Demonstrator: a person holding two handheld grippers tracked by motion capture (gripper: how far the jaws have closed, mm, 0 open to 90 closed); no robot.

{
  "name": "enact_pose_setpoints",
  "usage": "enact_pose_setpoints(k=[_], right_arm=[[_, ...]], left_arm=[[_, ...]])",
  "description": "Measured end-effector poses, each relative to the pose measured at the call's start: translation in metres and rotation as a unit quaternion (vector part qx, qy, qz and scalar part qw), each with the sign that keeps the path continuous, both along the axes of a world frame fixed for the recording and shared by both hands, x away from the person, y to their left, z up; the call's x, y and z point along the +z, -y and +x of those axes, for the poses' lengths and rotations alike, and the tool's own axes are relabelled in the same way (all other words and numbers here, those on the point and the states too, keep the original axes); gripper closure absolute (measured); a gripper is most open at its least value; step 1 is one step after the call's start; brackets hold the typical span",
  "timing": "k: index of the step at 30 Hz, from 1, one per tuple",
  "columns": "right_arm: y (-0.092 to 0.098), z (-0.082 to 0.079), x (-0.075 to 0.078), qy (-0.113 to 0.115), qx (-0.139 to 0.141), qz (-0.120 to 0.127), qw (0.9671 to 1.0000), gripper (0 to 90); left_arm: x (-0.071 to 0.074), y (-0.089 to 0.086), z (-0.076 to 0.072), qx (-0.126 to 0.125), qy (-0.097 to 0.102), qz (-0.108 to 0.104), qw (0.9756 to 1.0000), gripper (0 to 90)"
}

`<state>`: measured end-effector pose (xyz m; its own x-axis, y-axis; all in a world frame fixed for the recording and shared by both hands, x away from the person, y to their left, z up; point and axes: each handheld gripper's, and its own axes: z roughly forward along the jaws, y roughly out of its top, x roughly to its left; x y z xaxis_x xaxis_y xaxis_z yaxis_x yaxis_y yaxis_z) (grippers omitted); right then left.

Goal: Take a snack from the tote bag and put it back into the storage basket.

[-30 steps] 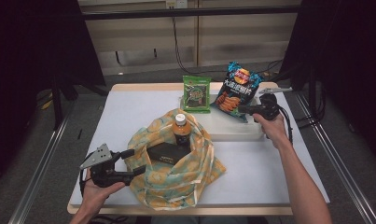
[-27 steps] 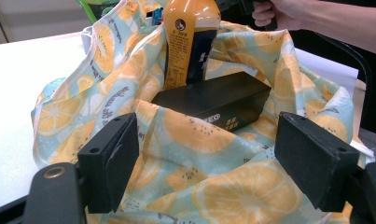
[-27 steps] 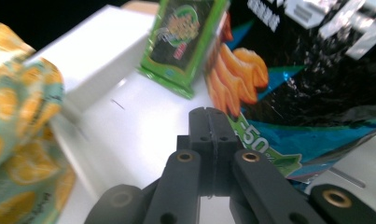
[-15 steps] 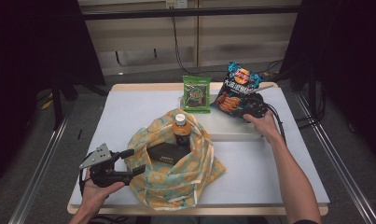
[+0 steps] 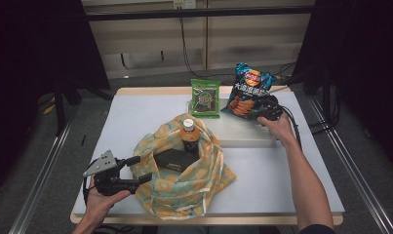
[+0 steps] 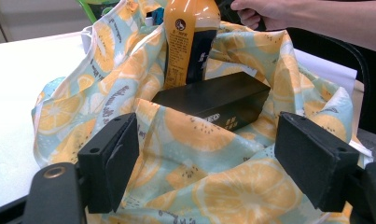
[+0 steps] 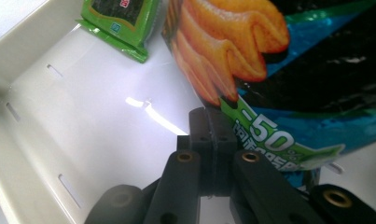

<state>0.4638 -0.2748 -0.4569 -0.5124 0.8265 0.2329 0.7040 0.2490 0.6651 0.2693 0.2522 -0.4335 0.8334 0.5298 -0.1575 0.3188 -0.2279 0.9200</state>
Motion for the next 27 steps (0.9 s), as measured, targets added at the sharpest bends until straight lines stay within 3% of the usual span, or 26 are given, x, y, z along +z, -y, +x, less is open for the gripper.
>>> enact_pose_setpoints(k=[5, 8, 15, 27], right_arm=[[0.008, -0.002, -0.002, 0.003, -0.010, 0.005, 0.9999, 90.0], [0.011, -0.003, -0.002, 0.001, -0.024, -0.012, 0.9996, 90.0], [0.023, -0.009, -0.004, 0.019, -0.046, -0.008, 0.9988, 90.0], [0.021, -0.007, -0.007, 0.035, -0.063, -0.031, 0.9969, 90.0]], left_arm=[[0.000, -0.001, 0.000, 0.003, 0.000, 0.004, 1.0000, 21.9], [0.000, -0.001, 0.000, 0.006, -0.001, 0.009, 0.9999, 21.9], [0.000, 0.000, 0.000, 0.006, -0.001, 0.007, 1.0000, 22.8], [0.000, 0.001, 0.001, 0.006, -0.002, 0.008, 0.9999, 23.5]])
